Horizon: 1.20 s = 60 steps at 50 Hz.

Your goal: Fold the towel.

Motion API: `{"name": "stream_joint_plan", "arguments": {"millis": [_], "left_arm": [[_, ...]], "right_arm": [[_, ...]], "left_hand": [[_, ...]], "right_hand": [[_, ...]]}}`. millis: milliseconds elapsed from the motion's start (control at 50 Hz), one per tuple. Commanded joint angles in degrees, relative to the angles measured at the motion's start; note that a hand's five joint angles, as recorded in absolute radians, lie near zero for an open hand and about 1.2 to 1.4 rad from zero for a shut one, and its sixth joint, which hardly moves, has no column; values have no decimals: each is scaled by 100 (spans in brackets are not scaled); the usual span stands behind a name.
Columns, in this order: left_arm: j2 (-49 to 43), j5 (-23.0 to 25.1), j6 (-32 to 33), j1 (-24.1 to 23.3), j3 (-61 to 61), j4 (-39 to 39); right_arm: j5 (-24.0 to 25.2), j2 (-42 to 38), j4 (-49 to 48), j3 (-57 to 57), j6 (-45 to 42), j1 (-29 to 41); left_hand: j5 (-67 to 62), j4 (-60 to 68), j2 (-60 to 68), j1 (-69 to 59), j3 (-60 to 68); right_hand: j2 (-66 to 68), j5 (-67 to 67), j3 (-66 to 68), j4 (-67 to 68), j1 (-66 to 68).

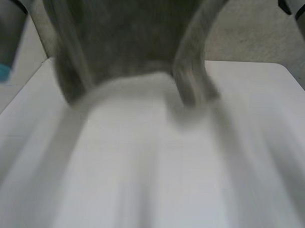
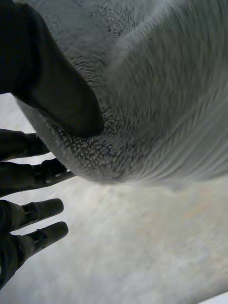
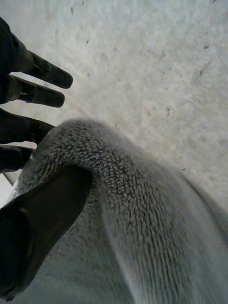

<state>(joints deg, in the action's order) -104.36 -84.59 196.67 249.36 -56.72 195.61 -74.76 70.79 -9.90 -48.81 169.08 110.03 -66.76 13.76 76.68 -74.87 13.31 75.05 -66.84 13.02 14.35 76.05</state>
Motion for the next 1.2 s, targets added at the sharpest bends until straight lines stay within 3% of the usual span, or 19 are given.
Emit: {"name": "stream_joint_plan", "arguments": {"millis": [20, 120, 180, 220, 320, 420, 540, 560, 580, 600, 620, 640, 880, 1020, 1060, 1080, 1100, 1120, 1200], "left_arm": [[592, 13, -700, 51, -1126, -23], [724, 320, -673, 174, -2660, 47], [724, 690, -665, 491, -3749, 267], [637, 978, -604, 666, -4878, 870], [277, 1120, -131, 719, -5804, 1628], [232, 1138, 651, 711, -6017, 1638], [241, 1129, 829, 781, -6035, 1638], [241, 1129, 829, 781, -6035, 1638], [241, 1120, 838, 816, -6043, 1638], [250, 1120, 838, 833, -6052, 1638], [250, 1120, 838, 834, -6052, 1638], [267, 1120, 830, 851, -6052, 1638], [417, 1129, 847, 1088, -6017, 1647], [434, 1147, 882, 1457, -6000, 1638], [434, 1147, 882, 1484, -6000, 1647], [426, 1147, 882, 1501, -5991, 1647], [426, 1147, 882, 1502, -5991, 1647], [417, 1147, 882, 1502, -5991, 1638], [408, 1155, 882, 1484, -6026, 1647]], "right_arm": [[58, 348, 639, -1403, -86, -26], [84, 392, 920, -2946, -980, 71], [101, 400, 902, -3658, -1219, 45], [110, 392, 841, -4066, -1228, 36], [418, 330, 533, -5077, -1351, -35], [786, 146, 287, -5552, -1387, -210], [787, 110, 208, -5464, -1369, -298], [778, 84, 191, -5412, -1334, -324], [770, 49, 173, -5394, -1317, -333], [770, 49, 173, -5394, -1316, -333], [743, -12, 156, -5376, -1325, -333], [717, -65, 147, -5367, -1325, -333], [822, -346, -407, -5254, -1351, -351], [814, -294, -214, -5183, -1527, -369], [814, -233, 57, -5183, -1824, -395], [814, -232, 59, -5183, -1826, -395], [822, -198, 189, -5200, -1974, -473], [848, -145, 330, -5235, -2176, -631], [963, -127, 498, -5253, -2512, -729]], "left_hand": [[-324, -376, 332, -513, -331], [-324, -376, 332, -513, -331], [-324, -376, 332, -513, -331], [-324, -376, 332, -513, -331], [-324, -376, 332, -513, -331], [-324, -376, 332, -513, -331], [-324, -376, 332, -513, -331], [-324, -376, 332, -513, -331], [-324, -376, 332, -513, -331], [-324, -376, 332, -513, -331], [-324, -376, 332, -513, -331], [-324, -376, 332, -513, -331], [-324, -376, 332, -513, -331], [-324, -376, 332, -513, -331], [-324, -376, 332, -513, -331], [-324, -376, 332, -513, -331], [-324, -376, 332, -513, -331], [-324, -376, 332, -513, -331], [-324, -376, 332, -513, -331]], "right_hand": [[495, -316, -302, -435, 395], [495, -316, -302, -435, 395], [495, -316, -302, -435, 395], [495, -316, -302, -435, 395], [495, -316, -302, -435, 395], [495, -316, -302, -435, 395], [495, -316, -302, -435, 395], [334, -156, -302, -435, 234], [-750, 928, -302, -435, -850], [-761, 939, -302, -435, -861], [-2110, 2288, -302, -435, -2210], [-2556, 2735, -302, -435, -2656], [-3738, 3917, -302, -435, -3838], [-3435, 3614, -302, -435, -3535], [-1965, 2143, -302, -435, -2065], [-1955, 2134, -302, -435, -2055], [-173, 352, -302, -435, -273], [488, -310, -302, -435, 388], [495, -316, -302, -435, 395]]}}
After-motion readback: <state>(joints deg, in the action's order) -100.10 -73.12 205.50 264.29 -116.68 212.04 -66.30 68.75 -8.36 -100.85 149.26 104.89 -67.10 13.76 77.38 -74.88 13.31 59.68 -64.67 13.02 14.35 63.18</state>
